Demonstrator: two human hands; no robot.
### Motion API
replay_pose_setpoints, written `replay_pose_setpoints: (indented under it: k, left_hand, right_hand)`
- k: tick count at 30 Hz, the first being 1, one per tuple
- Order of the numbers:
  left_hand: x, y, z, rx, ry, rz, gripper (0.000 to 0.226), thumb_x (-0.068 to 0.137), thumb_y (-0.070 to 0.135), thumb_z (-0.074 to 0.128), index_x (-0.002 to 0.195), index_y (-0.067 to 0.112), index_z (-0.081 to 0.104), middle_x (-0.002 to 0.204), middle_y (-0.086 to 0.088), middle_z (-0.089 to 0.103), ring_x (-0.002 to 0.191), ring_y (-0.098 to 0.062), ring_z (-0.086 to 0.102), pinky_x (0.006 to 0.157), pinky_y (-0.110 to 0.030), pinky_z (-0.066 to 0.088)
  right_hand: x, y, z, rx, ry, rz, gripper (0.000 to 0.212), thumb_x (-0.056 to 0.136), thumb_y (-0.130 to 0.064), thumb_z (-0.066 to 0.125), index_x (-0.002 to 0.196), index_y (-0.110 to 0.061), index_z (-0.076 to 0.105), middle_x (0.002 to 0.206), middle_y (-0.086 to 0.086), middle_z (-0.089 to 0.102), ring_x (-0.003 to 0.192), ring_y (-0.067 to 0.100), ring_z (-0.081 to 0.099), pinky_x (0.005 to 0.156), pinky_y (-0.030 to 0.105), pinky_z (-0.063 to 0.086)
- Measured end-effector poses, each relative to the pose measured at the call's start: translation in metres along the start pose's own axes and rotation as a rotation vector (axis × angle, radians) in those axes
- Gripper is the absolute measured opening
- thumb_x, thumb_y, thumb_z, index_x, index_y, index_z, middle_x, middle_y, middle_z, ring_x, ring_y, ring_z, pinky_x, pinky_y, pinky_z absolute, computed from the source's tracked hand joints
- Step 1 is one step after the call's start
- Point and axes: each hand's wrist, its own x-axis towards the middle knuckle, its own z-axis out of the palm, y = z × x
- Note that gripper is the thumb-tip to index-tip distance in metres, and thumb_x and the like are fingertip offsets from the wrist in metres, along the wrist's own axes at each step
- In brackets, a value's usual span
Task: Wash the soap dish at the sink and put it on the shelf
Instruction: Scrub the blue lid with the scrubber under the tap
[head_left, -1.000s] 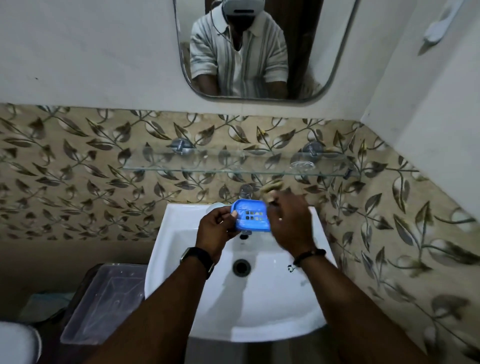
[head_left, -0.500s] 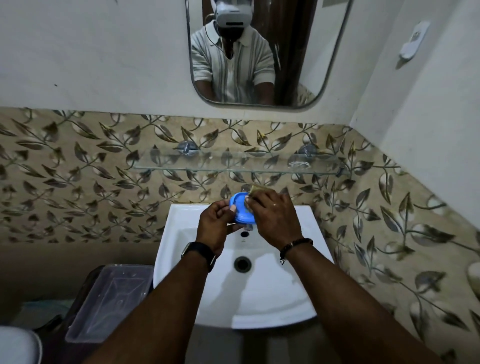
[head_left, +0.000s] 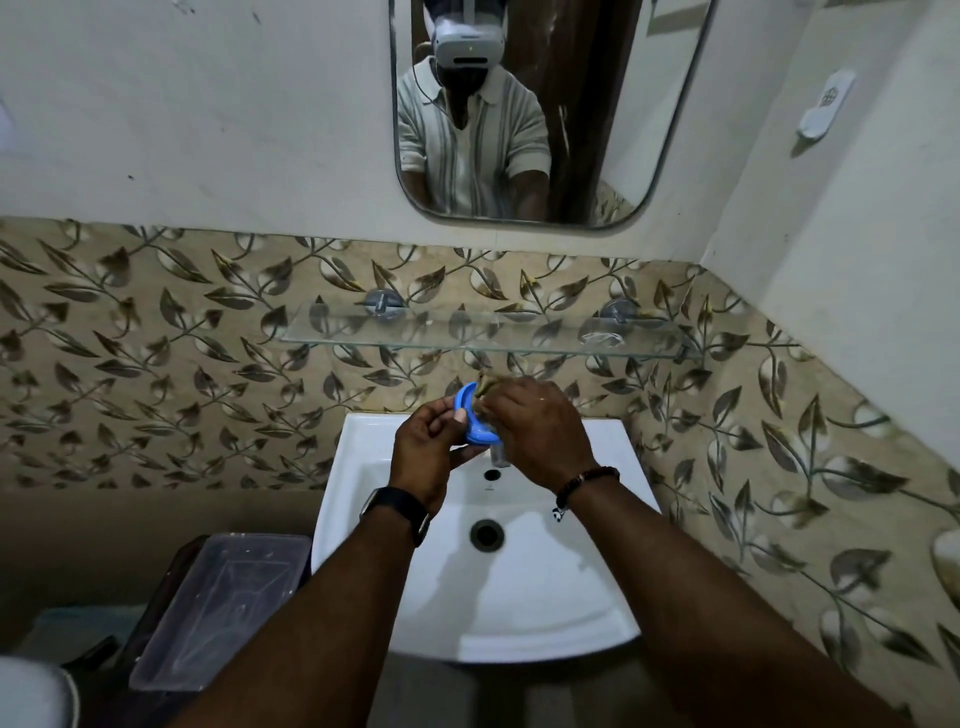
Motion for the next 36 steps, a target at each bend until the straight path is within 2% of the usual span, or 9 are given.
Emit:
replay_pose_setpoints:
  k: [2,6,13,19,22,26,30,33,36]
  left_hand:
    - [0.003,0.005,0.0,-0.019,0.026,0.011,0.009,0.094,0.002,0.061,0.102,0.006,0.064,0.091,-0.009,0.076,0.082,-0.024,0.073,0.07,-0.039,0.062]
    - [0.005,0.012,0.001,-0.017,0.05,0.039,0.01,0.095,0.003,0.061,0.104,0.006,0.064,0.087,-0.005,0.077,0.081,-0.023,0.074,0.069,-0.037,0.062]
    - [0.0,0.004,0.009,-0.019,0.109,0.041,0.013,0.096,0.004,0.06,0.108,0.007,0.062,0.095,-0.009,0.073,0.082,-0.022,0.073,0.071,-0.037,0.063]
    - [0.001,0.003,0.01,-0.055,0.09,0.02,0.011,0.096,0.005,0.06,0.107,0.008,0.061,0.093,-0.007,0.075,0.081,-0.021,0.073,0.073,-0.038,0.062]
    - [0.002,0.004,0.006,-0.054,0.064,-0.002,0.01,0.097,0.005,0.059,0.103,0.013,0.062,0.086,-0.001,0.077,0.077,-0.019,0.073,0.067,-0.033,0.06]
    - [0.004,0.01,-0.003,-0.056,0.046,-0.008,0.011,0.096,0.003,0.059,0.104,0.009,0.062,0.089,-0.007,0.076,0.078,-0.022,0.073,0.068,-0.036,0.061]
    - [0.006,0.014,-0.01,-0.036,0.048,0.007,0.009,0.095,0.004,0.062,0.102,0.008,0.063,0.087,-0.004,0.077,0.08,-0.023,0.074,0.069,-0.039,0.062]
    - [0.007,0.016,-0.01,-0.035,0.068,0.022,0.008,0.094,0.004,0.063,0.101,0.009,0.063,0.085,-0.003,0.076,0.08,-0.021,0.075,0.067,-0.037,0.062]
    - [0.006,0.014,-0.01,-0.073,0.081,0.022,0.008,0.095,0.006,0.062,0.102,0.01,0.065,0.087,-0.003,0.078,0.081,-0.02,0.074,0.069,-0.036,0.061]
  right_hand:
    - [0.0,0.004,-0.002,-0.156,0.006,0.016,0.02,0.089,-0.023,0.058,0.107,-0.021,0.066,0.111,-0.001,0.068,0.105,0.023,0.06,0.086,0.037,0.043]
    - [-0.005,-0.001,0.0,-0.266,-0.042,0.136,0.04,0.086,-0.042,0.05,0.116,-0.018,0.06,0.116,0.0,0.062,0.117,0.024,0.051,0.094,0.042,0.037]
    - [-0.003,-0.011,-0.003,-0.323,-0.057,0.237,0.017,0.08,-0.022,0.055,0.095,-0.017,0.062,0.094,0.002,0.067,0.098,0.027,0.054,0.08,0.041,0.036]
    - [-0.004,-0.036,0.004,-0.025,-0.053,0.345,0.018,0.087,-0.015,0.056,0.1,-0.018,0.066,0.095,-0.001,0.066,0.102,0.027,0.051,0.083,0.038,0.029]
    - [0.005,-0.044,0.004,0.126,-0.12,0.371,0.026,0.09,-0.013,0.052,0.108,-0.022,0.069,0.098,-0.003,0.064,0.107,0.025,0.047,0.083,0.037,0.031]
    - [0.009,-0.031,-0.006,0.199,-0.187,0.227,0.021,0.091,-0.017,0.058,0.105,-0.028,0.07,0.1,-0.006,0.063,0.106,0.025,0.044,0.078,0.034,0.021]
    - [0.01,-0.001,-0.019,-0.143,-0.223,0.019,0.026,0.088,-0.027,0.051,0.1,-0.027,0.073,0.102,-0.006,0.066,0.108,0.028,0.05,0.086,0.039,0.026]
    - [0.007,0.0,-0.019,-0.287,-0.215,0.048,0.026,0.085,-0.024,0.052,0.099,-0.02,0.073,0.107,-0.001,0.067,0.11,0.031,0.052,0.089,0.044,0.034]
    - [0.005,-0.023,-0.008,-0.13,-0.124,0.148,0.018,0.082,-0.018,0.059,0.093,-0.021,0.072,0.106,-0.003,0.069,0.106,0.03,0.053,0.081,0.038,0.028]
